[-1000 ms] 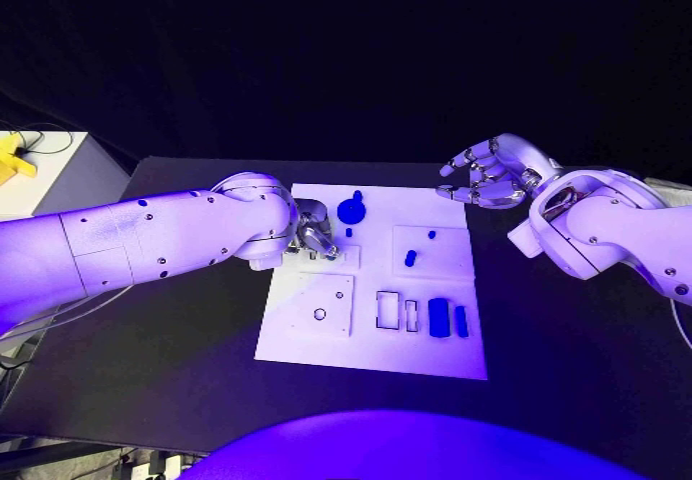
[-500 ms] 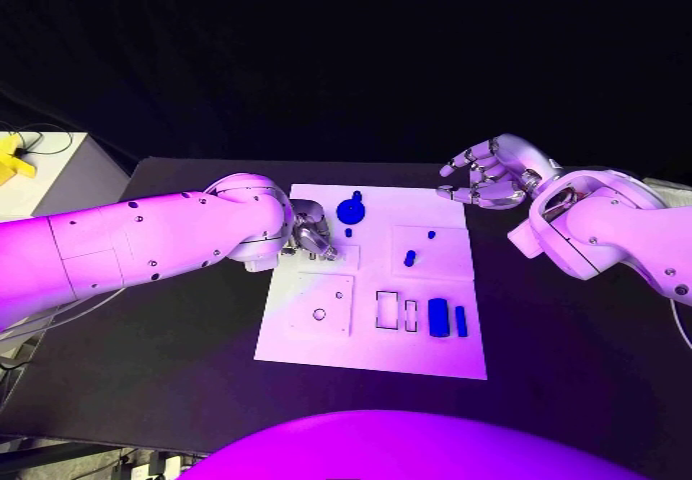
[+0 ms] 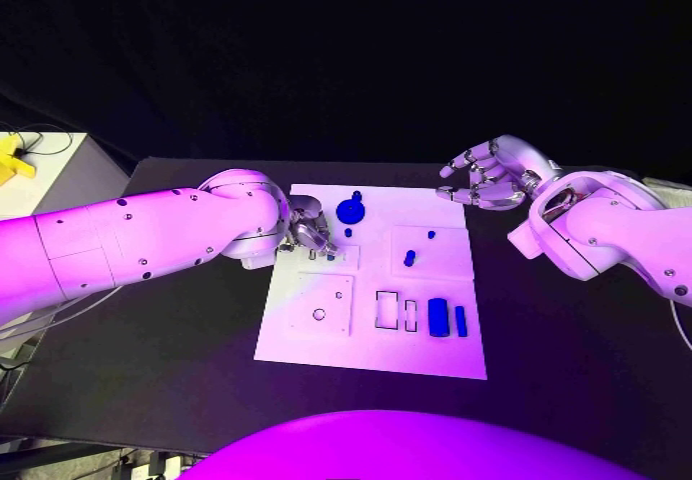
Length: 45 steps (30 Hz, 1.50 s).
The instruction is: Assemble the parts on the task board
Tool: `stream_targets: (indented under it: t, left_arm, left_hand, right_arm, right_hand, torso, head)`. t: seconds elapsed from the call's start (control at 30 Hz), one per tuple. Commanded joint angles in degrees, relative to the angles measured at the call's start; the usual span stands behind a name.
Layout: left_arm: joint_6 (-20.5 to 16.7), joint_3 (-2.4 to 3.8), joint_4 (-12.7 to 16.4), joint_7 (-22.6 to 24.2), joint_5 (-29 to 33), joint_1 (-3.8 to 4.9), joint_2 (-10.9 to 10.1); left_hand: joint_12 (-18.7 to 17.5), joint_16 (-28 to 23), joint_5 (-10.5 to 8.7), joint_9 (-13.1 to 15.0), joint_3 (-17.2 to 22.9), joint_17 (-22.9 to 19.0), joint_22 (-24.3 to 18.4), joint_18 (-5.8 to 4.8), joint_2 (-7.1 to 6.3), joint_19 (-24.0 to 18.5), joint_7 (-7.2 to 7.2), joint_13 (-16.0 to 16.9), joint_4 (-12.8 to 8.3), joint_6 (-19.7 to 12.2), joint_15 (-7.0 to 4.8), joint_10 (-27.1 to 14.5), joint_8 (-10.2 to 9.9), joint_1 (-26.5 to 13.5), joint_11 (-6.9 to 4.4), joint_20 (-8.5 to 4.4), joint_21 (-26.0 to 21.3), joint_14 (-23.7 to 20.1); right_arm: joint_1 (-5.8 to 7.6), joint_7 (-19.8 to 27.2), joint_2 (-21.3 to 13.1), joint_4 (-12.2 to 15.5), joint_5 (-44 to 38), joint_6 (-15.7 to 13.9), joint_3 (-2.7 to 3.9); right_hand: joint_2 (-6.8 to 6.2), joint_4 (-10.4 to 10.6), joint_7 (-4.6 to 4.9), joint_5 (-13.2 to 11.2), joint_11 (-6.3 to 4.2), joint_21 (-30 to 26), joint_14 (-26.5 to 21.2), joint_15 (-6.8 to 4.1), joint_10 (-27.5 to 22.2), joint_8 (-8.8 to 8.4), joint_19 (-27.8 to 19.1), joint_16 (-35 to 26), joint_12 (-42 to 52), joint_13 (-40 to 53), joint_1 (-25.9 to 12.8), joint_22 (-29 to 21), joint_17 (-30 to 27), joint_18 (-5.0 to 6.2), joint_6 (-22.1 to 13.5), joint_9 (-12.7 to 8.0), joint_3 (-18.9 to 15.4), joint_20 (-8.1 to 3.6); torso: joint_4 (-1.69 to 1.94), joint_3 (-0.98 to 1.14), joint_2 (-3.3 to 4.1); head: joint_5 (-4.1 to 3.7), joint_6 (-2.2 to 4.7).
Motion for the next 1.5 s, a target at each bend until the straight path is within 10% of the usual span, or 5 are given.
stream_targets:
  t: [0.03,0.27,0.63,0.9,1.5]
  left_arm:
    - [0.33,0.42,0.56,0.44,-0.01,0.0,-0.32]
    - [2.1,1.75,1.7,0.39,1.79,0.11,-1.5]
    - [1.18,3.73,1.59,0.51,5.43,1.01,-3.27]
    - [-0.1,4.93,-2.13,1.39,11.9,3.92,-3.77]
    - [1.98,4.97,-16.87,2.22,9.29,5.76,3.97]
  left_hand:
    - [-0.36,0.08,-0.4,0.09,-2.29,8.04,-0.13,-0.51,-0.55,0.36,0.42,-0.04,1.16,0.09,-0.44,-0.19,-0.39,0.7,-0.28,0.06,-0.39,4.23]
    - [-1.07,-0.24,-1.99,0.21,-8.28,7.27,-1.15,-0.35,-0.7,-0.2,0.73,-1.09,2.72,-0.21,-0.22,-1.01,-0.91,0.69,-0.01,0.21,-0.97,4.01]
    - [-3.33,-1.25,-7.18,0.13,-12.51,5.08,-4.35,0.25,5.43,-2.11,1.14,-4.86,2.64,-2.15,0.11,-4.05,-2.58,7.52,0.39,0.57,-2.62,3.43]
    - [-11.04,-4.49,-7.19,-3.82,-0.56,-1.91,-14.44,1.81,2.96,-8.25,5.04,-17.94,2.6,-8.5,2.84,-14.22,-9.23,12.35,3.61,2.44,-7.91,0.81]
    - [-10.53,-4.94,-7.77,-9.12,0.22,-3.25,-16.17,2.18,1.14,-8.85,7.36,-18.81,2.82,-9.76,4.84,-14.87,-13.27,9.09,5.8,4.5,-9.32,0.21]
  right_arm:
    - [-0.07,0.53,-0.05,0.06,-0.54,0.58,0.0]
    - [-0.13,0.53,-0.08,-0.02,-0.54,0.57,0.0]
    - [-0.33,0.55,0.02,-0.24,-0.54,0.57,-0.01]
    - [-0.4,0.62,0.19,-0.68,-0.48,0.39,-0.01]
    - [-0.42,0.62,0.41,-0.86,-0.4,0.31,-0.01]
  right_hand:
    - [0.07,0.08,0.04,0.13,0.03,-0.34,3.21,0.03,-0.42,0.3,1.9,-0.3,-0.27,-0.09,-0.69,11.24,7.59,0.87,-0.32,-0.08,0.3,-0.01]
    - [0.07,0.08,0.04,0.13,0.03,-0.34,3.21,0.03,-0.42,0.3,1.9,-0.3,-0.27,-0.09,-0.69,11.24,7.59,0.87,-0.32,-0.08,0.3,-0.01]
    - [0.07,0.09,0.05,0.12,0.04,-0.39,3.2,0.04,-0.48,0.34,1.89,-0.33,-0.33,-0.17,-0.79,11.23,7.57,0.88,-0.38,-0.09,0.33,-0.01]
    - [0.08,0.07,0.05,0.13,0.04,-0.46,3.19,0.04,-0.52,0.35,1.87,-0.36,-0.36,-0.2,-0.78,11.21,7.52,0.89,-0.39,-0.09,0.35,-0.01]
    - [0.1,0.05,0.05,0.15,0.04,-0.56,3.18,0.04,-0.65,0.37,1.84,-0.37,-0.5,-0.35,-0.76,11.18,7.51,0.91,-0.4,-0.09,0.4,-0.01]
  torso:
    - [0.02,-0.01,-0.01]
    - [0.09,-0.04,-0.09]
    - [0.0,-0.05,-0.04]
    - [0.0,-0.03,0.06]
    - [-0.09,-0.09,0.34]
  head:
    - [-0.02,0.01]
    - [-0.01,0.14]
    - [0.03,0.81]
    - [0.12,1.71]
    - [0.57,2.64]
